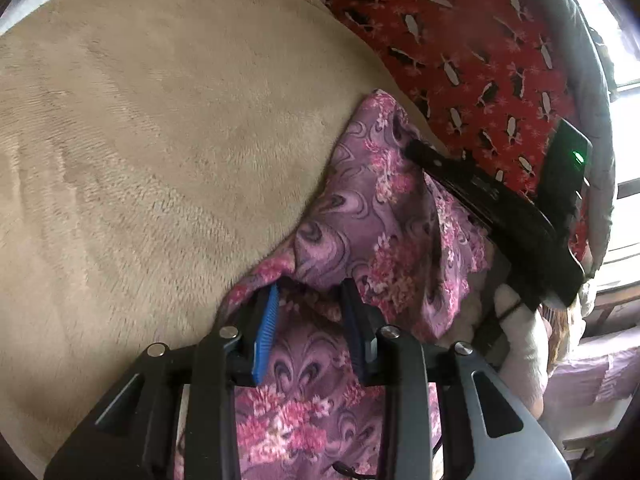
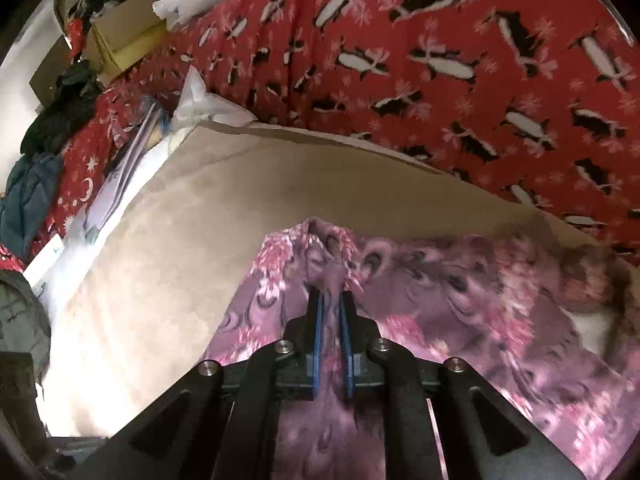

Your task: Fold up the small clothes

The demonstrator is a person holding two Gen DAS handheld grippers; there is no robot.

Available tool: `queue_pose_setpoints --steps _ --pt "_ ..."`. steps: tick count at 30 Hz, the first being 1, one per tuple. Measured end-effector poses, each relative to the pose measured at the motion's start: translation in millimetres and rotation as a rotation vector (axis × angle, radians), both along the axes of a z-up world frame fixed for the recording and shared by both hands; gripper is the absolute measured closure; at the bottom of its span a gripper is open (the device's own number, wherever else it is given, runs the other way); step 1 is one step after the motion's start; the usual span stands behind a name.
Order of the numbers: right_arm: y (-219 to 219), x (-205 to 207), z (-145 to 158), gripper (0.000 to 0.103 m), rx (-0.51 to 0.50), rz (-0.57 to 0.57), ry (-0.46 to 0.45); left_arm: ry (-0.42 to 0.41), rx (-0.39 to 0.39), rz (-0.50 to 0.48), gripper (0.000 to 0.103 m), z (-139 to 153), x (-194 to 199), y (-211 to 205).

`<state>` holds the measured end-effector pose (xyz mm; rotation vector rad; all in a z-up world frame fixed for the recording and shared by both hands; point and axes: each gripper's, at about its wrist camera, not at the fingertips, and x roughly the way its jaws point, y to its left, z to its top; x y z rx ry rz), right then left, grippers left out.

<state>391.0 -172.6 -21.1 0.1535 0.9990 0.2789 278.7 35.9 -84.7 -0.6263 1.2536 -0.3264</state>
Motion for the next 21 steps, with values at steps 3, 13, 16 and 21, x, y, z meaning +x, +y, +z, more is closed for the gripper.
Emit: queue_pose_setpoints --steps 3,13,16,21 --pt "-8 -25 16 0.089 -0.003 -0.006 -0.023 -0.019 0.005 0.018 0.073 10 -7 0" --pt "-184 -175 17 0.072 0.019 -0.438 -0.017 -0.101 0.129 -0.019 0.059 47 -8 -28" --pt "-242 -211 2 0.068 0.068 -0.631 0.006 -0.119 0.232 -0.047 0.058 45 3 -47" --pt "-250 -217 -17 0.085 0.134 -0.567 0.010 -0.079 0.393 -0.113 0.058 12 13 -68"
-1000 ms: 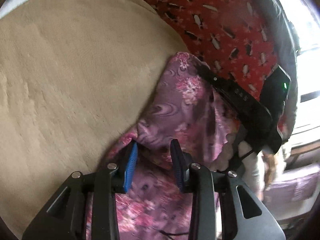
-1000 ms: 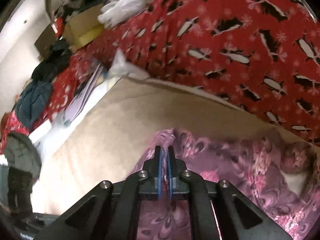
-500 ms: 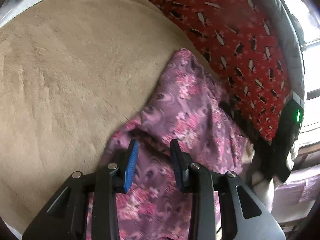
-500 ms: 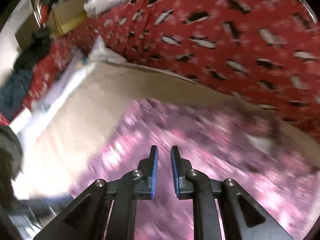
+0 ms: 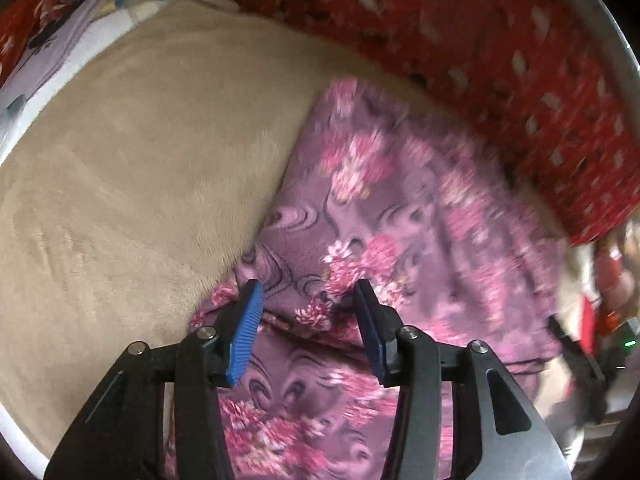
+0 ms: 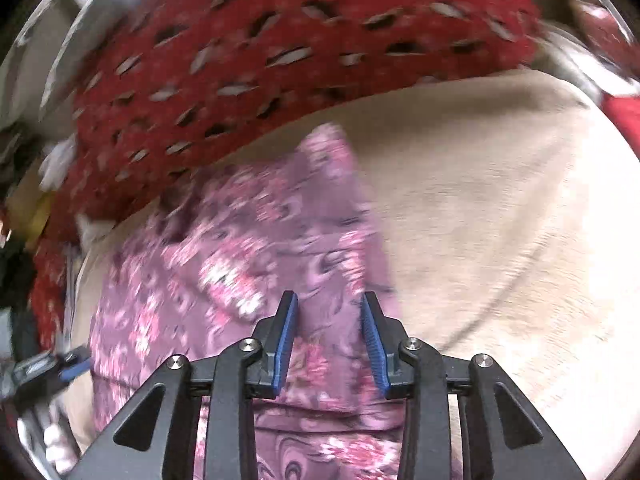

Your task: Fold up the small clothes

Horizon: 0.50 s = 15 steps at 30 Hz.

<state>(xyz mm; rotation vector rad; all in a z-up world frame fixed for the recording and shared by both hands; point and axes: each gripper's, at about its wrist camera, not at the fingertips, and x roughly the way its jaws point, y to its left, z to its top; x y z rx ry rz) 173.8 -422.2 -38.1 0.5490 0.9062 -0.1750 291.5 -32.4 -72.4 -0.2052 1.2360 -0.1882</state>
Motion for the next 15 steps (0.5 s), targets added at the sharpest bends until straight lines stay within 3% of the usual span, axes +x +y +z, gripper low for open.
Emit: queue_pose_setpoints --steps 1,3,5,7,8,10,12,15 --pt "10 5 1 0.096 -0.048 0.073 -0.001 -0.004 0.011 -0.008 0.058 -6 0 0" --pt "18 2 13 0.096 -0.112 0.086 -0.069 -0.036 0.026 -0.023 0.058 -4 -3 -1" --pt "15 -1 11 0.096 -0.091 0.058 -0.101 -0.049 0.060 -0.047 0.058 -5 -4 -5" --pt "10 8 -12 0.095 -0.063 0.072 0.019 -0.039 0.065 -0.042 0.058 -3 -4 -5" --pt "8 7 -13 0.096 -0.053 0.077 0.010 -0.032 0.063 -0.040 0.058 0 -5 -5" --pt "9 -2 3 0.087 -0.061 0.059 -0.013 -0.023 0.041 -0.040 0.058 9 -17 -2" --pt "13 -18 19 0.087 -0.064 0.069 -0.065 -0.039 0.003 -0.060 0.058 17 -36 -4" --pt "28 -37 26 0.080 -0.038 0.117 -0.120 -0.021 0.027 -0.089 0.058 2 -61 -17"
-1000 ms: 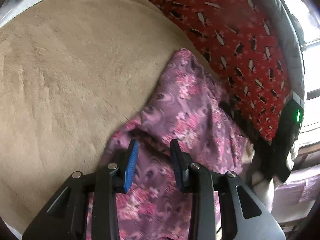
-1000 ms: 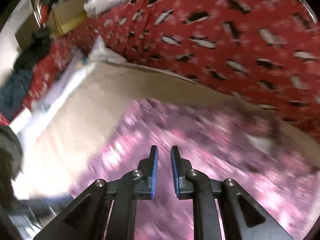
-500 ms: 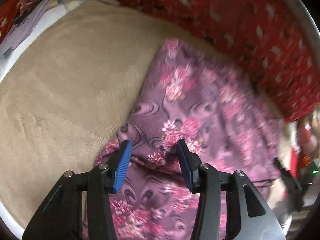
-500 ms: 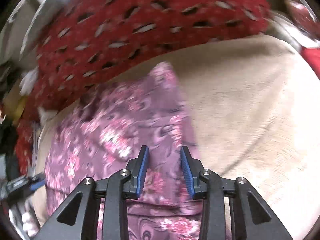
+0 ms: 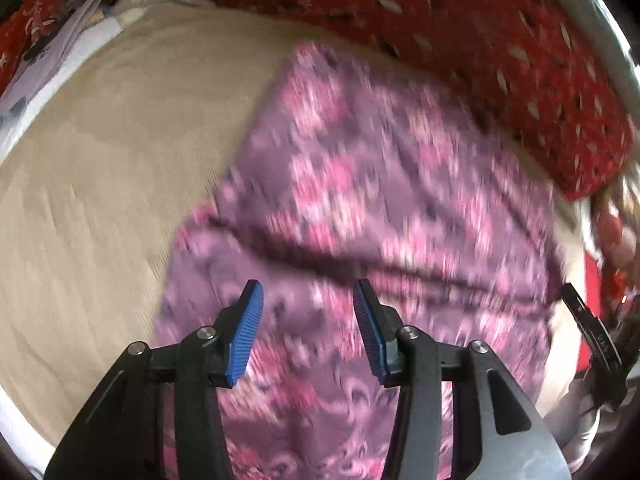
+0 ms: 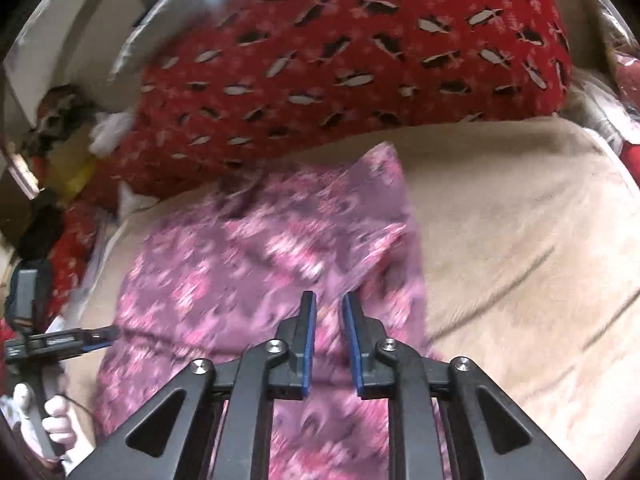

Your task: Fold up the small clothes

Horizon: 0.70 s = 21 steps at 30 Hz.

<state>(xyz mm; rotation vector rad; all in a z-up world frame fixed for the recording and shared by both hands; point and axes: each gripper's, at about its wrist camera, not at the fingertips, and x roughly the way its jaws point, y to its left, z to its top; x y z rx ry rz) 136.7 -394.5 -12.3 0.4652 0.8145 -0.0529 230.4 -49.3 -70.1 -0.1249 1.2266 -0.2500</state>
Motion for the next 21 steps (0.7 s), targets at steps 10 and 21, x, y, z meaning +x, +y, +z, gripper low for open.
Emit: queue_pose_setpoints --steps 10,21 --pt "23 -50 -38 0.074 0.043 0.080 0.209 -0.028 0.149 -0.083 0.057 -7 -61 -14" --pt "46 -158 -43 0.067 0.088 0.105 0.256 0.005 0.159 -0.133 0.057 -8 -136 18"
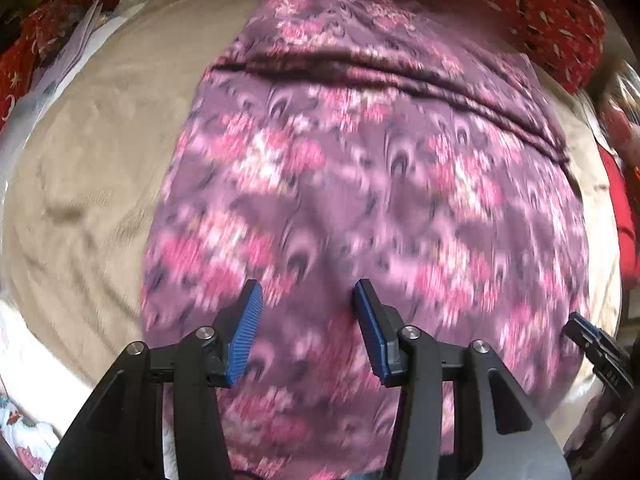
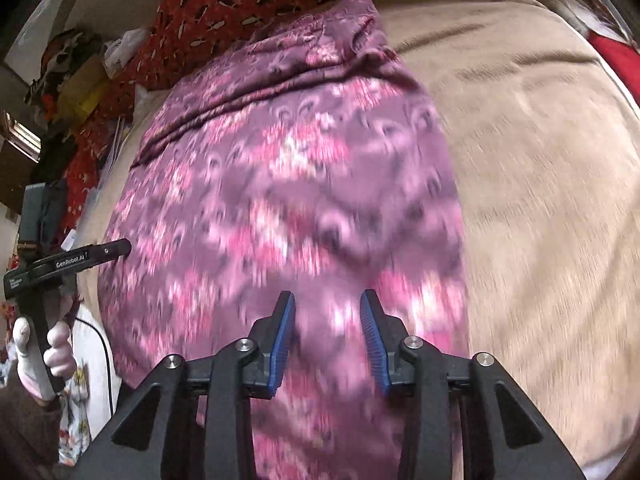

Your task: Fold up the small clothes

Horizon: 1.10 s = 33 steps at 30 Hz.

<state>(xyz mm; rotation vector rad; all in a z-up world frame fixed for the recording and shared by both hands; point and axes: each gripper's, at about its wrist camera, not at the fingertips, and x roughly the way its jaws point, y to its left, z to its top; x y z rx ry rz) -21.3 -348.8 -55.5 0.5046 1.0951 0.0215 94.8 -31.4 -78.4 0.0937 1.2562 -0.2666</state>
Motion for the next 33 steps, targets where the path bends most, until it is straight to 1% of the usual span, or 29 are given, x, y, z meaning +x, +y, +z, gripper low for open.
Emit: queue_pose_setpoints --steps 2,4,6,9,11,12,13,14,15,16,17,18,20,22,23,24,25,26,27,28,33 --pt "3 -18 5 0.067 -0.011 0.009 0.003 0.026 -0.032 -0.003 0.057 0 -10 20" --pt "2 -38 9 0.064 -0.036 0.006 -0.005 0.045 -0.074 0.011 0.057 1 -18 44" --pt "-4 -59 10 0.060 -0.063 -0.007 -0.012 0.069 -0.117 0.040 0.057 0 -26 77" --pt "-16 -83 6 0.060 -0.093 -0.038 -0.010 0.098 -0.149 0.085 0.056 -11 -37 120" --pt "-24 -95 0 0.056 -0.096 -0.061 0.001 0.133 -0.164 0.104 0.056 -21 -43 137" --pt "-27 -99 -5 0.056 -0.078 -0.072 0.009 0.165 -0.184 0.111 0.056 -29 -49 143" --pt "-31 -102 -12 0.056 -0.027 -0.081 0.016 0.202 -0.212 0.113 0.056 -38 -56 146" --pt "-32 -105 -17 0.056 0.023 -0.080 0.013 0.242 -0.249 0.115 0.056 -46 -54 149" --pt "-34 -108 -21 0.055 0.073 -0.075 0.006 0.286 -0.299 0.118 0.054 -55 -55 152" --pt "-32 -109 -24 0.054 0.121 -0.065 -0.001 0.327 -0.341 0.121 0.051 -66 -58 153" --pt "-30 -109 -28 0.050 0.157 -0.050 -0.002 0.359 -0.369 0.126 0.050 -75 -60 154" --pt "-27 -110 -30 0.050 0.168 -0.038 -0.002 0.378 -0.381 0.128 0.049 -80 -61 153" --pt "-21 -109 -35 0.050 0.170 -0.002 0.008 0.408 -0.381 0.129 0.049 -90 -62 149" --pt "-15 -109 -38 0.050 0.170 0.032 0.015 0.409 -0.383 0.117 0.050 -91 -61 143" --pt "-13 -110 -40 0.052 0.178 0.054 0.020 0.404 -0.385 0.106 0.052 -90 -63 143" --pt "-11 -111 -42 0.059 0.181 0.070 0.027 0.389 -0.387 0.092 0.070 -87 -64 140" --pt "-9 -112 -44 0.068 0.183 0.085 0.038 0.379 -0.394 0.073 0.091 -83 -64 136" --pt "-6 -113 -47 0.093 0.195 0.103 0.044 0.378 -0.405 0.061 0.095 -79 -65 137" --pt "-5 -114 -47 0.092 0.205 0.110 0.037 0.369 -0.417 0.055 0.095 -75 -65 140" --pt "-4 -116 -43 0.092 0.204 0.107 0.005 0.351 -0.426 0.049 0.096 -68 -66 141" --pt "-6 -115 -13 0.092 0.266 0.084 -0.135 0.268 -0.509 -0.010 0.096 -28 -65 133"
